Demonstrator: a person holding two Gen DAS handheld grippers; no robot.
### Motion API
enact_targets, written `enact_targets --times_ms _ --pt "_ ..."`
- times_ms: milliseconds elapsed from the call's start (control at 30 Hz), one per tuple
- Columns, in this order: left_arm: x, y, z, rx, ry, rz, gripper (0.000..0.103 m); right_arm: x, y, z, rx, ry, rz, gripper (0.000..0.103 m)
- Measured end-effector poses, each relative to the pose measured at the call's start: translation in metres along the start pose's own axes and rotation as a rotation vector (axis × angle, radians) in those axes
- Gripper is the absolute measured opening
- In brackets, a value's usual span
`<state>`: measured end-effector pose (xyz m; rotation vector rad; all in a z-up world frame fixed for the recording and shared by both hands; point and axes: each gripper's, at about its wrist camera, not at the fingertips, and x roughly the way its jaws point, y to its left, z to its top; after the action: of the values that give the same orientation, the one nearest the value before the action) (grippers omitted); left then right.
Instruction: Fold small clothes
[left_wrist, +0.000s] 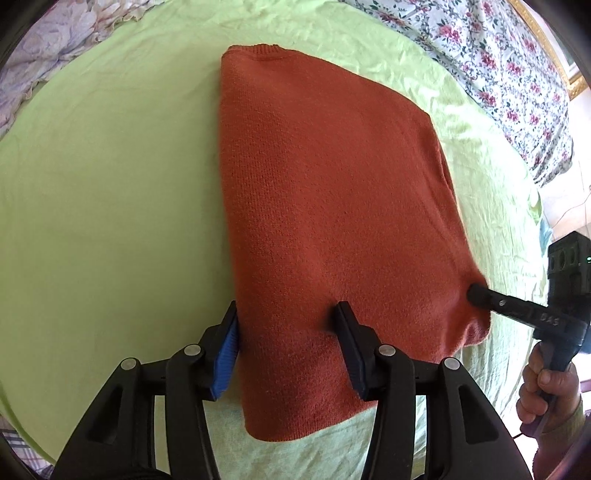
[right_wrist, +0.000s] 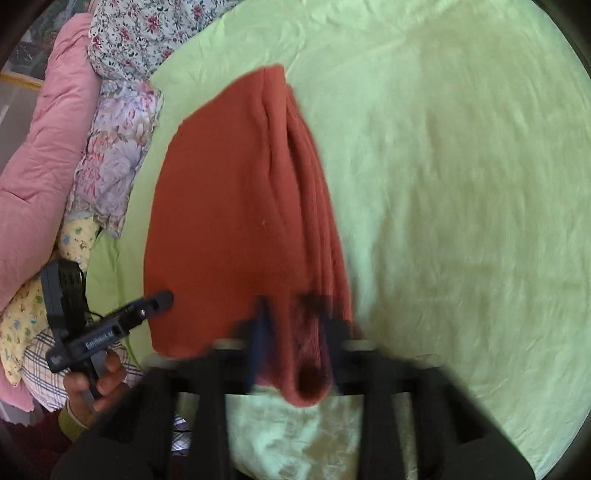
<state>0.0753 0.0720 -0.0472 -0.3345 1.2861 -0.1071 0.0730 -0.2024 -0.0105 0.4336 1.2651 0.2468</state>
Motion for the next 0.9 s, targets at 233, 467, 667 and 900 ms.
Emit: enact_targets --times_ms 233,467,667,900 --pt "-0.006 -0.003 -0.011 0.034 0.009 -0.007 0.052 -0.031 0.014 -0.001 -0.158 -0.091 -0.112 0.004" --pt "0.006 0.001 -0.018 0.022 0.023 -0.002 0.053 0.014 -0.01 -0.004 -0.113 -0.024 -0.171 0.005" --pt "-0.012 0.011 -0.028 0.039 0.02 0.0 0.052 -0.022 -0.003 -0.007 -0.077 -0.077 -0.141 0.025" --pt "-0.021 0.022 -0.048 0.04 0.03 -0.001 0.051 -0.036 0.003 -0.027 -0.062 -0.089 -0.069 0.034"
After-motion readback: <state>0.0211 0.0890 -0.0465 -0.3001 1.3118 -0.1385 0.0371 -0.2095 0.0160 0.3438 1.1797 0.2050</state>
